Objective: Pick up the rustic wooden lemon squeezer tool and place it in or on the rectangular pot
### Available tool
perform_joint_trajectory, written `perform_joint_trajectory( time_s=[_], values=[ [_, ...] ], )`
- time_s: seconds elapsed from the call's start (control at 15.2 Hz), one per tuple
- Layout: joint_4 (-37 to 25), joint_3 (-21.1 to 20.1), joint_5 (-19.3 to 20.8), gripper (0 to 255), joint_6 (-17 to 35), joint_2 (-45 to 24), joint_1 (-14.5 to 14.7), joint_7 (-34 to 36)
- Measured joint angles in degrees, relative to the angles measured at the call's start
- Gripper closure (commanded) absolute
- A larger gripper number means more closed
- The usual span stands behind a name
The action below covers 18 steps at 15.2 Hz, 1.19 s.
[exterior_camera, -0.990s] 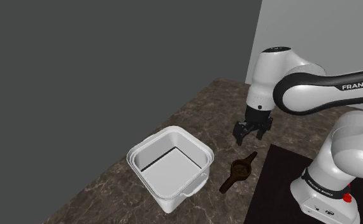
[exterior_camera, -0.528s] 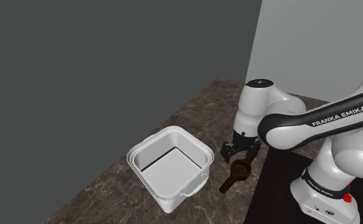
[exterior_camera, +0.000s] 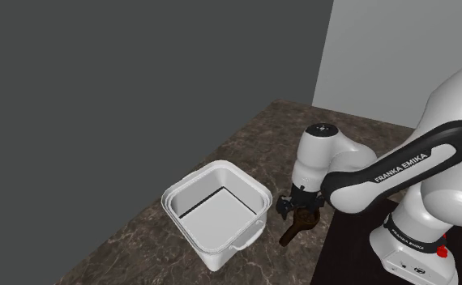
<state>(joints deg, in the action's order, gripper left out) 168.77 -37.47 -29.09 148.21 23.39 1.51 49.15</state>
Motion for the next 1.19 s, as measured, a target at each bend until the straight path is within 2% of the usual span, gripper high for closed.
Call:
perform_joint_trajectory(
  time_s=[0.2, 0.53, 0.59, 1.19],
  values=[
    [0.2, -0.5, 0.1, 0, 2.1, -1.9, -0.4, 0.0],
    [0.2, -0.6, 0.1, 0, 2.4, -2.2, -0.5, 0.1],
    [0.2, -0.6, 0.1, 255, 2.4, -2.2, -0.5, 0.1],
    [0.2, -0.6, 0.1, 255, 2.4, -2.2, -0.5, 0.1]
  ],
)
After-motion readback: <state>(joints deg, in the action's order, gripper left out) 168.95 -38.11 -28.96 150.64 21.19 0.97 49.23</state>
